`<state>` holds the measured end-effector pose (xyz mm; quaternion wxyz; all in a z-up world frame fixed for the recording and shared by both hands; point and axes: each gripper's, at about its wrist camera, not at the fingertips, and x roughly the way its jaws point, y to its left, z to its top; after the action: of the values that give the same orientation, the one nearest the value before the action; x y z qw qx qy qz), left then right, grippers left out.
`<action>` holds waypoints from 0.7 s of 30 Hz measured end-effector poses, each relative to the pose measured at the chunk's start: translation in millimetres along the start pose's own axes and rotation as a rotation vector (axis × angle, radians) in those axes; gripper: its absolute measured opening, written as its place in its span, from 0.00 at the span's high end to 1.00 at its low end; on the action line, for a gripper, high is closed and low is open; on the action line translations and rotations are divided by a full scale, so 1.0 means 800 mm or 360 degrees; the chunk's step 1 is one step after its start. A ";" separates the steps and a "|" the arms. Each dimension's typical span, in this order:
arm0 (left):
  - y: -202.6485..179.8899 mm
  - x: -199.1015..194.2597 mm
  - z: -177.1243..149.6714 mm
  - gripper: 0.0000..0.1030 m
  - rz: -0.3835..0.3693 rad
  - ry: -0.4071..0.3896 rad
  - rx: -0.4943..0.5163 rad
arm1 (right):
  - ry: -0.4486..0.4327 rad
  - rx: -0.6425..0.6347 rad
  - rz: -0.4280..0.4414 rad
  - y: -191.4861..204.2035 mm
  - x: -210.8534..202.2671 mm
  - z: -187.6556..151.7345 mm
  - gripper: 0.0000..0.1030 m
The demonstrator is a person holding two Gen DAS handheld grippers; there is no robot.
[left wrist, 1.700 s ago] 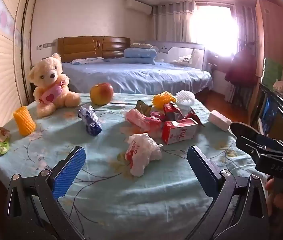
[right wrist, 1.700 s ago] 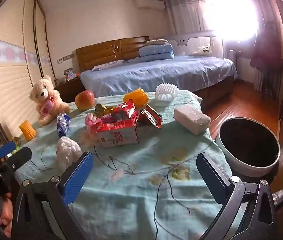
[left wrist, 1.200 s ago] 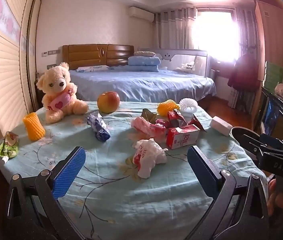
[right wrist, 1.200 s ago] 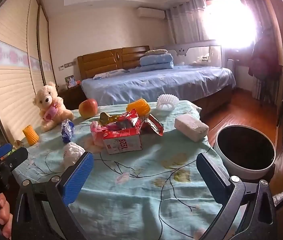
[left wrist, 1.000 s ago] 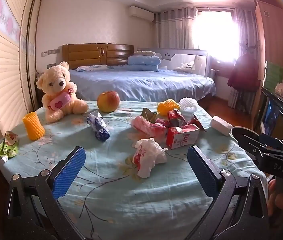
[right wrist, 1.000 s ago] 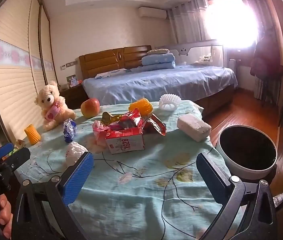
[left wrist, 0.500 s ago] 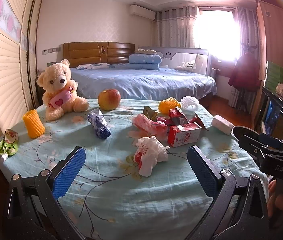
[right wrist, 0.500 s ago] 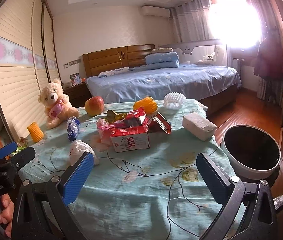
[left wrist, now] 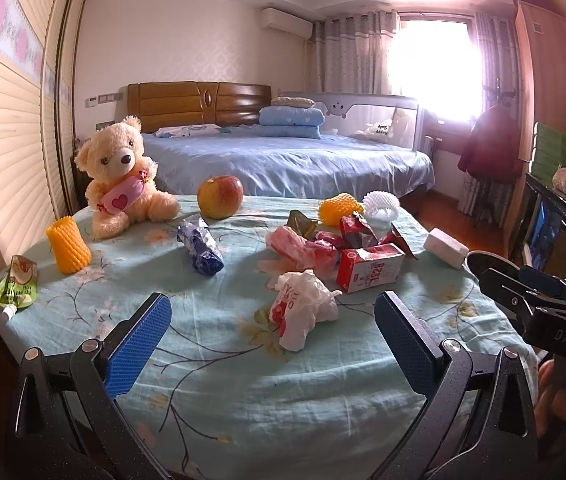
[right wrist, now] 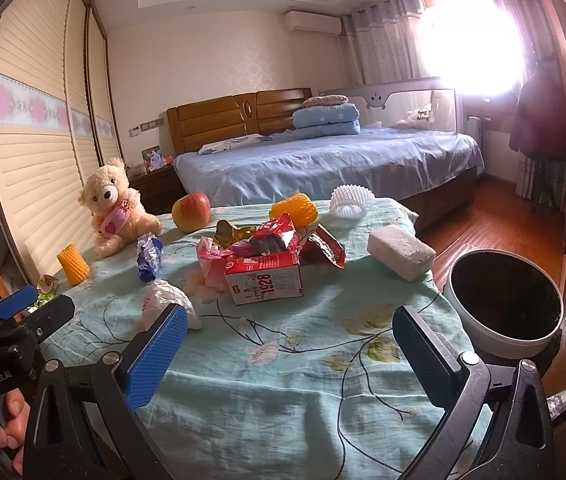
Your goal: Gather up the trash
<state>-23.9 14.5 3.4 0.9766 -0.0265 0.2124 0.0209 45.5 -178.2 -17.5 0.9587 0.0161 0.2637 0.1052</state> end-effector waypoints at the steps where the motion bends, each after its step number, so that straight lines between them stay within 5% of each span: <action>1: 0.000 0.000 0.000 0.00 0.0000 0.0001 -0.0001 | -0.0002 0.0002 0.0002 -0.001 -0.001 -0.001 0.00; 21: 0.002 0.002 -0.003 0.00 -0.0004 0.0008 -0.0004 | 0.0010 0.0009 0.0019 0.003 0.003 -0.004 0.00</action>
<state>-23.6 15.8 1.0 0.9761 -0.0280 0.2148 0.0199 45.2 -175.2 -21.0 0.9572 0.0200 0.2669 0.1102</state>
